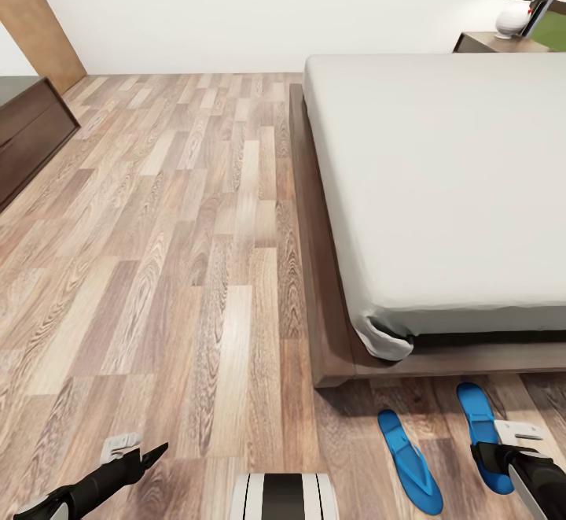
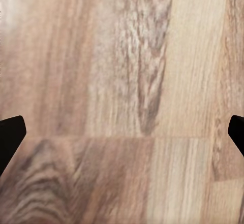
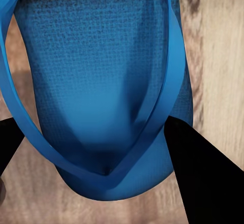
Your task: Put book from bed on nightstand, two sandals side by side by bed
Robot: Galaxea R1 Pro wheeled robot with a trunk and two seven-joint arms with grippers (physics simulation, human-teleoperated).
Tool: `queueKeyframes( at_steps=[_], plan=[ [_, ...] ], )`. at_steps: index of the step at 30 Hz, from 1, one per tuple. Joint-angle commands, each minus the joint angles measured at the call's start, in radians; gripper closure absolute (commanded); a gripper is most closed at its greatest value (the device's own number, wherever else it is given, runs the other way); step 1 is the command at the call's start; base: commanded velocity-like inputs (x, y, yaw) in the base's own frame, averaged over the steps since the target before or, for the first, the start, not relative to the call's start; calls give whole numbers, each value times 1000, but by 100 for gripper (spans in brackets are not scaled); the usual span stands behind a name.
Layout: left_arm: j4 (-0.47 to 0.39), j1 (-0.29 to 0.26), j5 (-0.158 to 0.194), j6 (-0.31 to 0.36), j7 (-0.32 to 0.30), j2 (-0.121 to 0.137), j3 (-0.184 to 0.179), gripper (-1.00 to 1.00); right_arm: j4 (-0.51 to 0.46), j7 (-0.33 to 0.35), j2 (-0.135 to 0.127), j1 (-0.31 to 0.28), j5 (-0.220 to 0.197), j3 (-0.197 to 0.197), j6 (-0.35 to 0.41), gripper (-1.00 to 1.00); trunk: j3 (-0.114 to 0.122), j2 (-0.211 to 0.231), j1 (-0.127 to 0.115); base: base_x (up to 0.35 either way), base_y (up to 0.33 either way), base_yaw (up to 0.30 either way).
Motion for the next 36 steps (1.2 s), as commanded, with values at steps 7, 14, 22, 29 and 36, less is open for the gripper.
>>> queueKeyframes(
  at_steps=[7, 14, 22, 29, 36],
  plan=[
    [1, 0, 3, 3, -4, 0, 2, -100, -2, -7, 0, 0, -11, 1, 5, 100, -1, 0, 0, -86, 1, 0],
    [1, 0, 3, 3, -3, 0, 2, -100, -2, -7, 0, 0, -11, 1, 5, 100, -1, 0, 0, -51, 0, 0],
    [1, 0, 3, 3, -2, 0, 2, -100, -2, -7, 0, 0, -11, 1, 5, 100, -1, 0, 0, -1, 0, 0],
    [1, 0, 3, 3, -3, 0, 2, -100, -2, -7, 0, 0, -11, 1, 5, 100, -28, -2, 3, 0, 0, 0],
    [1, 0, 3, 1, -4, 0, 2, -100, -2, -7, 0, 0, -11, 1, 5, 100, -55, -4, 6, 0, 0, 0]
  ],
)
